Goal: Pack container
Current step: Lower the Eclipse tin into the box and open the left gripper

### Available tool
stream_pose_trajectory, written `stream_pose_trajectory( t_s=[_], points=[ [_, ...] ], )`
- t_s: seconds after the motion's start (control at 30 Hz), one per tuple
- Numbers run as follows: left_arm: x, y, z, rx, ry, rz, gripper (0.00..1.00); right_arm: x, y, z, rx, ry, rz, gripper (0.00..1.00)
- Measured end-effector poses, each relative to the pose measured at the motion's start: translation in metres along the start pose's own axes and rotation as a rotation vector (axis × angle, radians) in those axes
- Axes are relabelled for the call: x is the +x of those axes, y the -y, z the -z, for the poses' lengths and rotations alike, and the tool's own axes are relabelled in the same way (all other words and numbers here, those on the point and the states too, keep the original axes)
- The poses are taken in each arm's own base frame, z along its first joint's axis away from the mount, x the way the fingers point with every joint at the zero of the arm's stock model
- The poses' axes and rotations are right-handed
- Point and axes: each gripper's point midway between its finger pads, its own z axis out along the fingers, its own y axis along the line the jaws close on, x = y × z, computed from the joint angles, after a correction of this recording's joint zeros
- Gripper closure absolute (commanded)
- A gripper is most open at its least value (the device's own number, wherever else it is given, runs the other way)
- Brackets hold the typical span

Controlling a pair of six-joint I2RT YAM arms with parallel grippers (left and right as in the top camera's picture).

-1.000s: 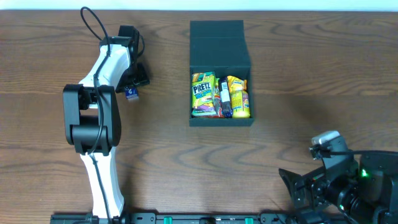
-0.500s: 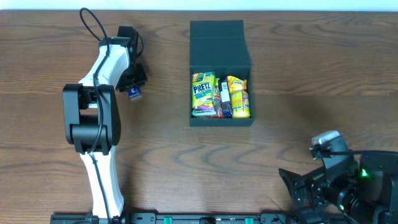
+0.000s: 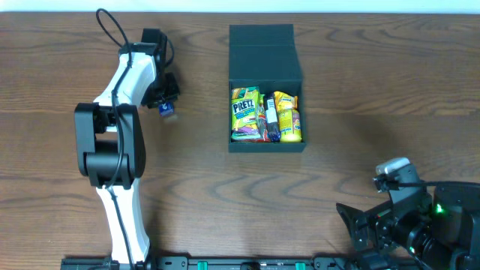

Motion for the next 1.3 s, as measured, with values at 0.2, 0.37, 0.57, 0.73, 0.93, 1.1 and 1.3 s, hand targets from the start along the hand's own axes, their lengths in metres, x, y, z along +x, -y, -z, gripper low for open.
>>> stream_pose_trajectory(
  t_s=[0.2,0.37,0.57,0.73,0.93,1.1,1.3],
  points=[
    [0.004,0.058,0.077,0.108,0.169,-0.121,0.82,0.000,0.000,0.000,0.000,0.000,0.000,0.01],
    [0.052,0.140,0.111,0.224,0.216,-0.323,0.78,0.000,0.000,0.000,0.000,0.000,0.000,0.01],
    [0.121,0.213,0.123,0.371,0.166,-0.505,0.78,0.000,0.000,0.000,0.000,0.000,0.000,0.01],
    [0.156,0.238,0.128,0.434,0.118,-0.555,0.78,0.000,0.000,0.000,0.000,0.000,0.000,0.01],
    [0.177,0.250,0.111,0.460,0.028,-0.548,0.78,0.000,0.000,0.000,0.000,0.000,0.000,0.01],
    [0.182,0.252,0.080,0.431,-0.033,-0.520,0.78,0.000,0.000,0.000,0.000,0.000,0.000,0.01],
    [0.180,0.253,0.068,0.429,-0.054,-0.493,0.67,0.000,0.000,0.000,0.000,0.000,0.000,0.01]
  ],
)
